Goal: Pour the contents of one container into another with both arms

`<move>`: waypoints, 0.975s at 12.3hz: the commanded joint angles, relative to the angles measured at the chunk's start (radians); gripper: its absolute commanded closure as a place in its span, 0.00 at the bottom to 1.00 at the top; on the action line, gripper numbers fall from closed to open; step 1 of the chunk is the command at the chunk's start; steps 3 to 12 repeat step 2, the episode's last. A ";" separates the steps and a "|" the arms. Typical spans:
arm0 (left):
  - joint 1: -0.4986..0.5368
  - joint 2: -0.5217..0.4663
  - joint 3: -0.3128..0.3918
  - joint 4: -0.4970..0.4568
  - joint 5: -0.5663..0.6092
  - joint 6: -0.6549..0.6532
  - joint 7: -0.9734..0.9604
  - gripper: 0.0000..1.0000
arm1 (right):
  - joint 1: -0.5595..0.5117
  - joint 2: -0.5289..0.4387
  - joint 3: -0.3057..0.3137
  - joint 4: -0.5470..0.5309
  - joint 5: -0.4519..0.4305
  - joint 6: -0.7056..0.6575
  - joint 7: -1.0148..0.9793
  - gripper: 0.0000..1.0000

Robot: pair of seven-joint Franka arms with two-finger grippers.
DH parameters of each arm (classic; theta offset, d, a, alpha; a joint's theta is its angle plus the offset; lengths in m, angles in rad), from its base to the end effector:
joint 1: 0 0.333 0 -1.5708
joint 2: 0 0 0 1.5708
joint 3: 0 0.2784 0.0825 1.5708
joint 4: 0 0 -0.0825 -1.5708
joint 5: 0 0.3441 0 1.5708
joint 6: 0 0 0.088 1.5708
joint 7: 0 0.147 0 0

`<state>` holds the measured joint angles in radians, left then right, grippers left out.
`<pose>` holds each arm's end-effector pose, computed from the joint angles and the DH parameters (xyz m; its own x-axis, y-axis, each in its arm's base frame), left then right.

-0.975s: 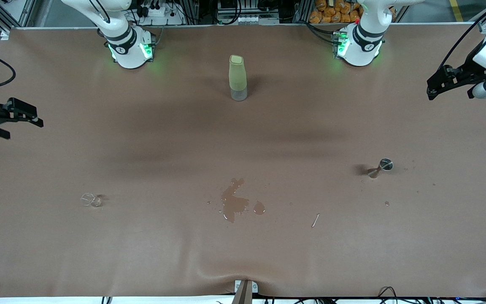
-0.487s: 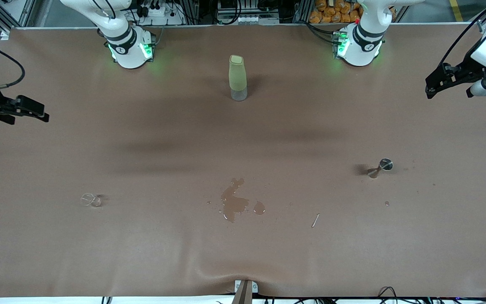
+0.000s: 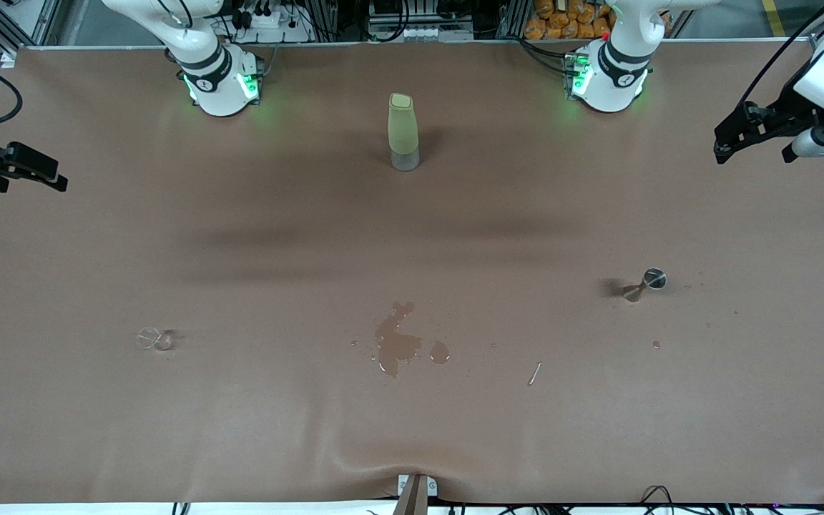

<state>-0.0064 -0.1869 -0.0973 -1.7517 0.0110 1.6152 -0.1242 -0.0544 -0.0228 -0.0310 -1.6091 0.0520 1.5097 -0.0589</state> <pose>0.4657 -0.0503 0.5637 0.9984 0.0209 0.0527 0.0221 -0.9995 -0.0227 0.4968 -0.0347 0.5373 0.9970 -0.0231 -0.0732 -0.0273 -0.9980 -0.0571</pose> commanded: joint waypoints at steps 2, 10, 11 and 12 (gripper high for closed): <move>-0.007 -0.026 0.004 0.000 -0.016 -0.035 -0.035 0.00 | 0.018 -0.023 -0.004 -0.015 -0.021 -0.005 0.047 0.00; -0.007 -0.026 0.004 0.000 -0.016 -0.035 -0.035 0.00 | 0.018 -0.023 -0.004 -0.015 -0.021 -0.005 0.047 0.00; -0.007 -0.026 0.004 0.000 -0.016 -0.035 -0.035 0.00 | 0.018 -0.023 -0.004 -0.015 -0.021 -0.005 0.047 0.00; -0.007 -0.026 0.004 0.000 -0.016 -0.035 -0.035 0.00 | 0.018 -0.023 -0.004 -0.015 -0.021 -0.005 0.047 0.00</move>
